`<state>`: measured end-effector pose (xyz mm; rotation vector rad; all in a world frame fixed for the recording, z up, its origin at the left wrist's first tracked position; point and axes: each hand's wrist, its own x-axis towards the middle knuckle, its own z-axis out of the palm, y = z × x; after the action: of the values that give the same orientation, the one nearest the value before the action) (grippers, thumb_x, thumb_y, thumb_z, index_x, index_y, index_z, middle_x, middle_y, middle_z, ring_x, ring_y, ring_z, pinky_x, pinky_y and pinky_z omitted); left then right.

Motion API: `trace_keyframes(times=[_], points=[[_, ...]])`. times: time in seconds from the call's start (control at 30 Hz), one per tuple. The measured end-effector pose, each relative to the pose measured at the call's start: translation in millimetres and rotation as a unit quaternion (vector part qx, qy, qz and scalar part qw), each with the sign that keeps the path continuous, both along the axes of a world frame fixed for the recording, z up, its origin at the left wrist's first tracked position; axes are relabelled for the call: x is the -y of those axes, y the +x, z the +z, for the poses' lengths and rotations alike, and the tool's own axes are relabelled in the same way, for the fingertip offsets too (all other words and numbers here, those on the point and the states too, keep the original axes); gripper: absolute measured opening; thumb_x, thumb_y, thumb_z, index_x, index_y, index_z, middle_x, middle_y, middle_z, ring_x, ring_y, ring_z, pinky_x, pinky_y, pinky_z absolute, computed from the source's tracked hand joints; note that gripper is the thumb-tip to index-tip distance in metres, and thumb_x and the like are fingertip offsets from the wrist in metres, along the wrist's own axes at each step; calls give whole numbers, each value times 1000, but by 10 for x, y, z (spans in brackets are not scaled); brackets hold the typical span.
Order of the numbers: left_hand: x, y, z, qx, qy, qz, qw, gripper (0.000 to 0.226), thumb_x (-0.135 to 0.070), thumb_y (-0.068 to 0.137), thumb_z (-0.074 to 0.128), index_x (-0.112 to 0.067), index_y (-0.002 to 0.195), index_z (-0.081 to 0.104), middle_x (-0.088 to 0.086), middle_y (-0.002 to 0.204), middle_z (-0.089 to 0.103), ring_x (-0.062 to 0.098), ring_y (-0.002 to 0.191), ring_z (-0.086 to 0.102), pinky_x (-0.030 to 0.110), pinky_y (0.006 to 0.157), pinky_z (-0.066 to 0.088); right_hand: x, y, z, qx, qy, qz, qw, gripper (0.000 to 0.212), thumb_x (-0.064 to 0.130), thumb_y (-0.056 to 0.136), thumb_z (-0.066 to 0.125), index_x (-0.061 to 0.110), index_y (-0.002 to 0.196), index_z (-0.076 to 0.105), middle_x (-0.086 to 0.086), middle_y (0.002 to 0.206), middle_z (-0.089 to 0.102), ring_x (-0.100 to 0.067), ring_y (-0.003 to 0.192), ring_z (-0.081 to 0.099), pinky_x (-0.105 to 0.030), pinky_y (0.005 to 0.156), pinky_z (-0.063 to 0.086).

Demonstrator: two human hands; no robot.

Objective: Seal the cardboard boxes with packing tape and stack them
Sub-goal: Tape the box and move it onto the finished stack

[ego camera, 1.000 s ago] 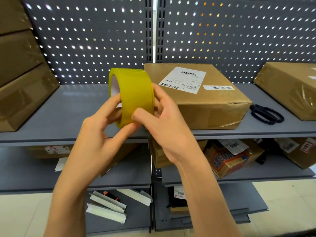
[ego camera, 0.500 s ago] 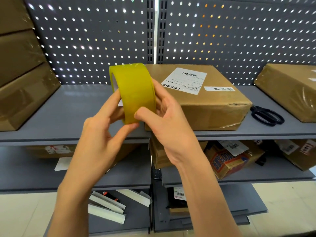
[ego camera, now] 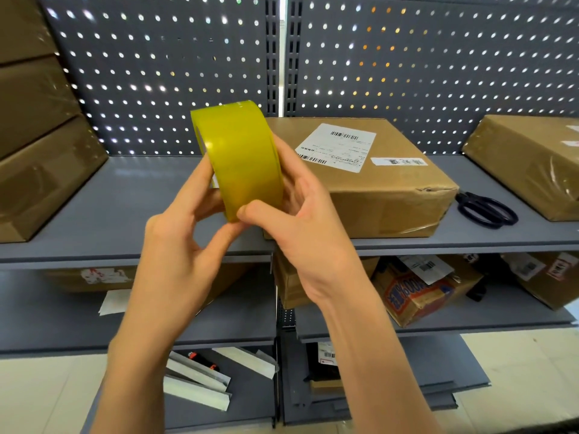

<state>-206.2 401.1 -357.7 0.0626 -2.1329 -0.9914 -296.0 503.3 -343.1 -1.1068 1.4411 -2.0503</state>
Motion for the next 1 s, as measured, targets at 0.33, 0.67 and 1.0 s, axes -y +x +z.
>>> trace_keyframes(times=[0.33,0.67,1.0], points=[[4,14,28,-13,17,-43,999,75,-20,80,72,-10,145,36,-14,124,62,8,115,59,24,99,45,-30,9,4,14,-12,13,1000,75,-24,78,52,13,143,40,-1,112,62,-12,98,58,-26,86,50],[18,-68,-183,22,-65,67,995,42,-29,90,45,-17,130,46,0,125,54,19,109,53,43,100,41,10,63,17,-6,-4,-3,1000,77,-20,75,53,15,143,39,-3,121,58,-7,99,55,-24,86,47],[23,7,-40,27,-61,33,997,55,-35,87,57,-25,138,39,-19,117,56,-2,112,53,14,94,41,21,60,-2,-10,10,-19,1000,70,-12,72,55,15,136,45,-12,119,61,-26,108,59,-38,91,50]])
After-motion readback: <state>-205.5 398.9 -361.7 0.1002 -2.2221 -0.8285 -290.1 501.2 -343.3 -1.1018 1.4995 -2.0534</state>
